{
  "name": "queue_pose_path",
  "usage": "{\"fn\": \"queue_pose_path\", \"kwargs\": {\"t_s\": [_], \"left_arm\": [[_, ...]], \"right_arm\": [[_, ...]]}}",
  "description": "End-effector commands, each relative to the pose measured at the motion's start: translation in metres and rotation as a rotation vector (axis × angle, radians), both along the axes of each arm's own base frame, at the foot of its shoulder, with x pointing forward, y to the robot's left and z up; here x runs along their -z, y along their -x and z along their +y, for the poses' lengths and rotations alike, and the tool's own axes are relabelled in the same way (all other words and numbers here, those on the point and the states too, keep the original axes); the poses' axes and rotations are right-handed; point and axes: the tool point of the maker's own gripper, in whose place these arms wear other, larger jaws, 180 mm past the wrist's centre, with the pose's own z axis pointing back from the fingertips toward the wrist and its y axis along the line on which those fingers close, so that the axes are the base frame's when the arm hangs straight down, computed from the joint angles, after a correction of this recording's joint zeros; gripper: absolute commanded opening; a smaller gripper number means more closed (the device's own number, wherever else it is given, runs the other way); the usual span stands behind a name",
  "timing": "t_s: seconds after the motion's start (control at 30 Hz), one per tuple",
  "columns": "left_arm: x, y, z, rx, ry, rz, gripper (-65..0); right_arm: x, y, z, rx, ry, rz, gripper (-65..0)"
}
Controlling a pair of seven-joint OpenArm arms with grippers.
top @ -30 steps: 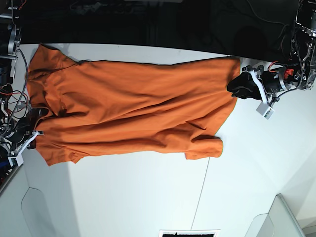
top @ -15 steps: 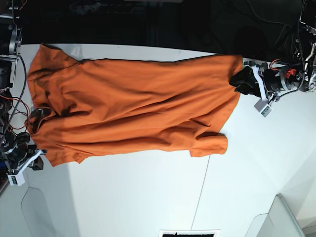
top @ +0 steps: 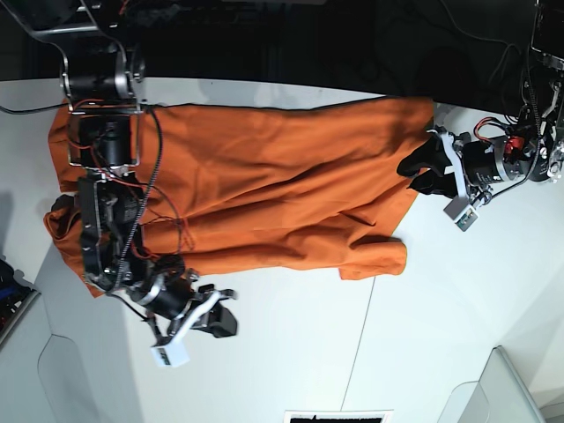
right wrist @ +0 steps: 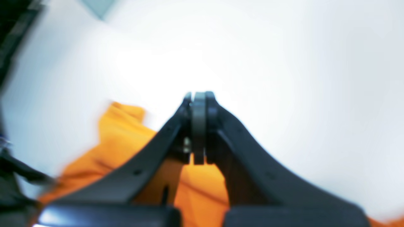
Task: Layout the t-shirt on the table in an organized manner, then fold the t-shirt properly
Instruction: 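Release the shirt with the right gripper and reach it across the shirt body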
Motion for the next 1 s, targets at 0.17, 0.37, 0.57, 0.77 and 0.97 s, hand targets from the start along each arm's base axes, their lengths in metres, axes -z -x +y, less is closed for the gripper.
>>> {"fn": "queue_pose_path", "kwargs": {"t_s": [0.17,0.37,0.57,0.77,0.97], "left_arm": [[-0.008,-0.006,-0.01,0.0,0.04,-0.028,-34.0],[0.002,-0.004,-0.009,-0.003,0.013,-0.018,-34.0],[0.015,0.001,0.0,-0.033,0.005,0.026,-34.0],[0.034,0.014,0.011,-0.064,-0.006,0.095,-34.0],[0.04,0.017,0.016,-0.088,0.002,0.11,-34.0]], "right_arm": [[-0.007,0.002,0.101,-0.108,-0.005,-0.102,-65.0],[0.086,0.045,0.143,-0.312,0.26,-0.027,-65.0],[0.131,0.04,0.089,-0.229,0.456,0.03,-65.0],[0.13,0.013,0.017,-0.108,0.513,0.035,-65.0],[0.108,-0.012,-0.021,0.047,0.402,0.036,-65.0]]}}
